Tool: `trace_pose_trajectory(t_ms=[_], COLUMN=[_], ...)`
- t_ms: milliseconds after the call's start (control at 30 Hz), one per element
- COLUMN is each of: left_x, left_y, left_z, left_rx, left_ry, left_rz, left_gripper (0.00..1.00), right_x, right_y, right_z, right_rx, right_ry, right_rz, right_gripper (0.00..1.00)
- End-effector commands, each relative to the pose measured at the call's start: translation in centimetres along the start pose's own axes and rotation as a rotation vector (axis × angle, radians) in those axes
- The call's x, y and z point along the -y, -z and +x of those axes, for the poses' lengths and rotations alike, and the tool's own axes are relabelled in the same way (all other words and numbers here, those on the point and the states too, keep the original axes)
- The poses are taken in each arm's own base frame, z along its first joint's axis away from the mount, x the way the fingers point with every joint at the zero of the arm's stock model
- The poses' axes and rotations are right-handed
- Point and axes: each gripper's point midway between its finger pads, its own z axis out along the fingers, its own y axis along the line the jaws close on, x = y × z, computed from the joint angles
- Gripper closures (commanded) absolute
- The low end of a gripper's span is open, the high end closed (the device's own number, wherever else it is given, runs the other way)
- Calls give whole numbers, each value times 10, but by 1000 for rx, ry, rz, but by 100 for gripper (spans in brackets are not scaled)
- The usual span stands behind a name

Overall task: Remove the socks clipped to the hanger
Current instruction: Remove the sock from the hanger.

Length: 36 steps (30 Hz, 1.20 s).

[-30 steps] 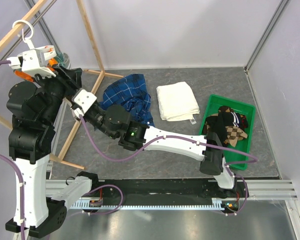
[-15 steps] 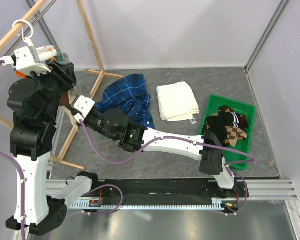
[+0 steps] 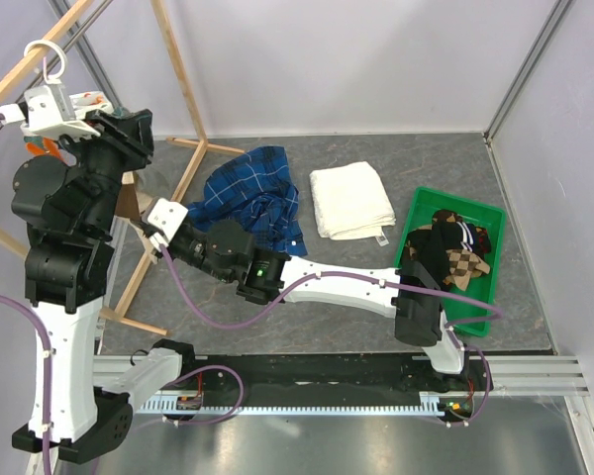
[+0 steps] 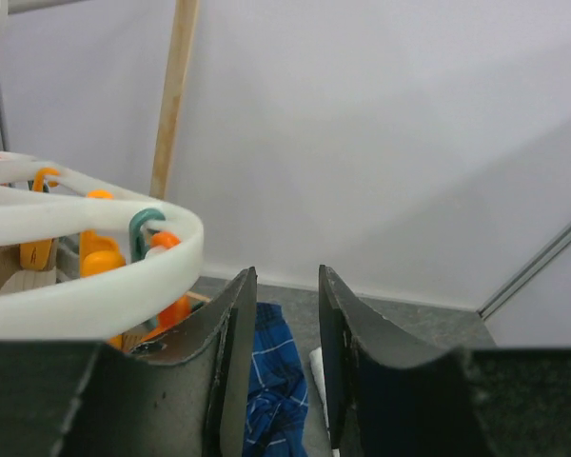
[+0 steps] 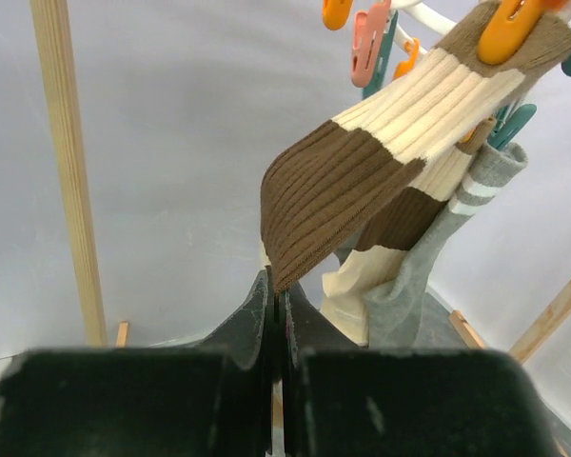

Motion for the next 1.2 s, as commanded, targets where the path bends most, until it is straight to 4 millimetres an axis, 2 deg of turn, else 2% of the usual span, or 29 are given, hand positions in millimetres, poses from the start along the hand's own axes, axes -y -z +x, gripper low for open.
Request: trace_pose_trajectory(t_ms=[0,67,167,333,533,600,667,767,867,967,1167], left_x=[13,12,11,4,-15,-21,-26,-45,-52,-53,-62], left_y=[8,10,13,21,22,17,19,26,37,40,45], left_z=[-37,-40,-43,-53,-47,-40,-42,-52,-61,-65,-66], left_rx=[90,92,94,105,81,54,44,75,108,115,121], left_ry=[73,75,70,54,35,16,-9,-43,-58,-76,-102], left_rz=[32,23,16,-31,-132,-166,-195,-299,-336,-342,-385], left_gripper=[64,66,67,67,64,63,63,63,63,63,63], right_x=[9,17,33,39,41,44,49,59,66,68,66], right_y=[3,1,2,3,-3,-4,-4,-6,-11,-14,-19], right_z=[-50,-39,-34,-48,-54,-56,-57,-57,-52,-50,-45], right_rx=[101,80,77,109,122,129,139,159,169,179,183], right_ry=[-22,2,-5,-11,10,8,-11,-62,-102,-140,-173], right_rz=[2,33,66,62,59,63,75,76,63,35,-10], right_gripper=[100,100,100,100,100,100,100,100,100,96,78])
